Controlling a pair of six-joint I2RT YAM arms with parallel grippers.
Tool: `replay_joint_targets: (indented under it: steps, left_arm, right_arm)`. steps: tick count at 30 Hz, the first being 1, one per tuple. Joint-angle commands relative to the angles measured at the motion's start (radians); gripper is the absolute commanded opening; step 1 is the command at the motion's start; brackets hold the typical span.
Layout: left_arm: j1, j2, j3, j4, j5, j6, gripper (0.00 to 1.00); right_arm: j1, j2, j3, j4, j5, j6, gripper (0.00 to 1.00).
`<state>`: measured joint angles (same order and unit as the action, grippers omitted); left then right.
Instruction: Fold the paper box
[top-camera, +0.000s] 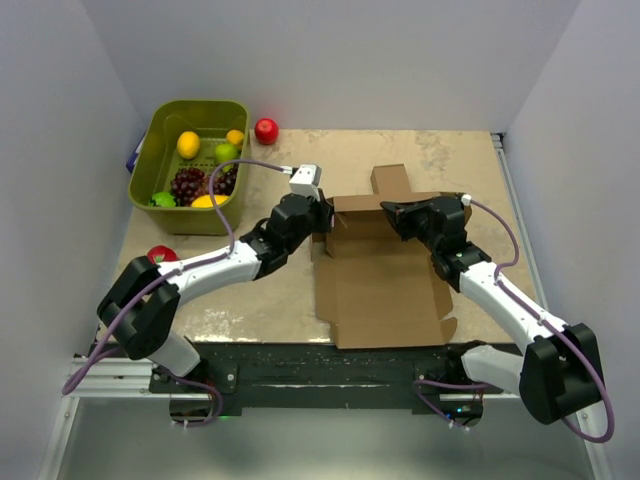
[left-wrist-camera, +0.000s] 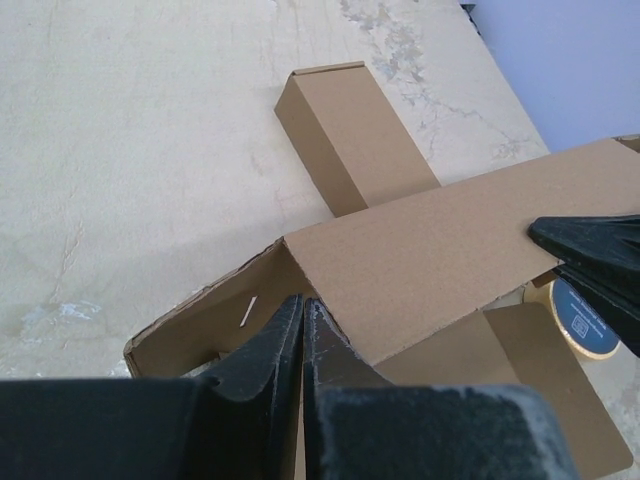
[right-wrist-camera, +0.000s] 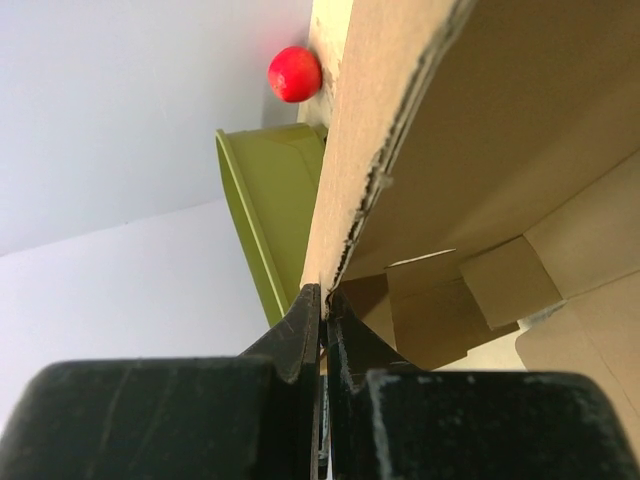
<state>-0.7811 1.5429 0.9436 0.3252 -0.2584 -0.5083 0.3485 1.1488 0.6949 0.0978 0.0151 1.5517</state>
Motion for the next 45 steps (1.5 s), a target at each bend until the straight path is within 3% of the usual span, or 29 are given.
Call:
replay_joint_targets:
  steps: [1,7,11,17,29,38,45]
  left_arm:
    - [-0.021,0.025,-0.019,0.049,0.045,-0.048,0.08]
    - [-0.024,-0.045,-0.048,0.029,0.002,-0.032,0.10]
    - [-0.030,-0.145,-0.069,-0.044,-0.062,0.060,0.36]
    - [-0.159,-0.228,-0.068,-0.124,-0.145,0.151,0.45]
    - [-0.182,-0.096,-0.132,0.027,0.027,0.048,0.36]
    - [-0.150,-0.049,-0.175,0.038,-0.087,0.056,0.24]
    - [-0.077,-0.070,-0.262,0.092,-0.102,0.048,0.21]
  right_arm:
    - [0.003,-0.011,-0.021,-0.007,0.005,-0.015,0.00]
    - [0.004,-0.015,-0.020,-0.009,0.016,-0.013,0.00]
    - [0.004,-0.014,-0.021,-0.009,0.022,-0.013,0.00]
    - [0.003,-0.015,-0.032,0.005,0.014,-0.005,0.00]
    - [0.004,-0.038,-0.028,-0.024,0.032,-0.015,0.00]
    - [0.003,-0.054,-0.026,-0.038,0.042,-0.024,0.00]
    - [0.004,-0.054,-0.028,-0.040,0.036,-0.025,0.00]
